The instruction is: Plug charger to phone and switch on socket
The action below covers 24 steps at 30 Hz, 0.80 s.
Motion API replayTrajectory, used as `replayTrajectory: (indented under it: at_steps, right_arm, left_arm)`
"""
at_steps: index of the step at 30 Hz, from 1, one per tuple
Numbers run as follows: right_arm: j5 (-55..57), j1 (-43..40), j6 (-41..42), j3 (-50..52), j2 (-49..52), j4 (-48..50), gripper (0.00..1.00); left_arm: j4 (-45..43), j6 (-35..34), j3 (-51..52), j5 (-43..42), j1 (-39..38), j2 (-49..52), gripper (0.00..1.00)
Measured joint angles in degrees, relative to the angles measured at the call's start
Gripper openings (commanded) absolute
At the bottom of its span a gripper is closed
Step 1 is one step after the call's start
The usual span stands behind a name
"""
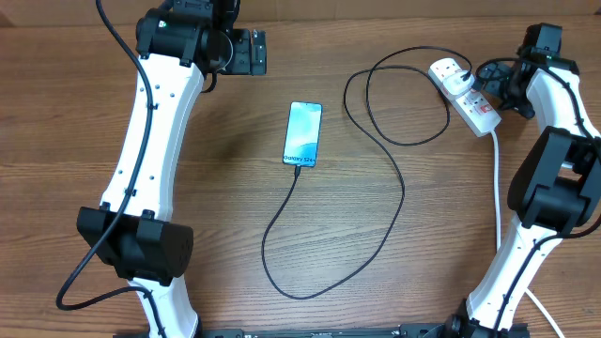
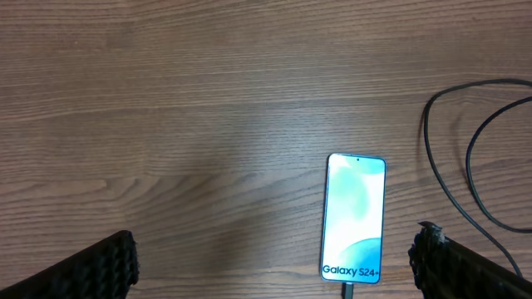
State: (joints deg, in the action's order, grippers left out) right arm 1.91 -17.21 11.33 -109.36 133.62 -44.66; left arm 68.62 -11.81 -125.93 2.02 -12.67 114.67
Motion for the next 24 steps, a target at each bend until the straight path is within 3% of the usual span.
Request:
replayTrajectory:
  at_steps: [24]
  right_arm:
    - [-2.0,-0.4,1.1,-0.5,1.1,-2.0,1.0]
  left_arm:
    - [0.0,0.0,0.0,0.0,0.0,0.0,1.0]
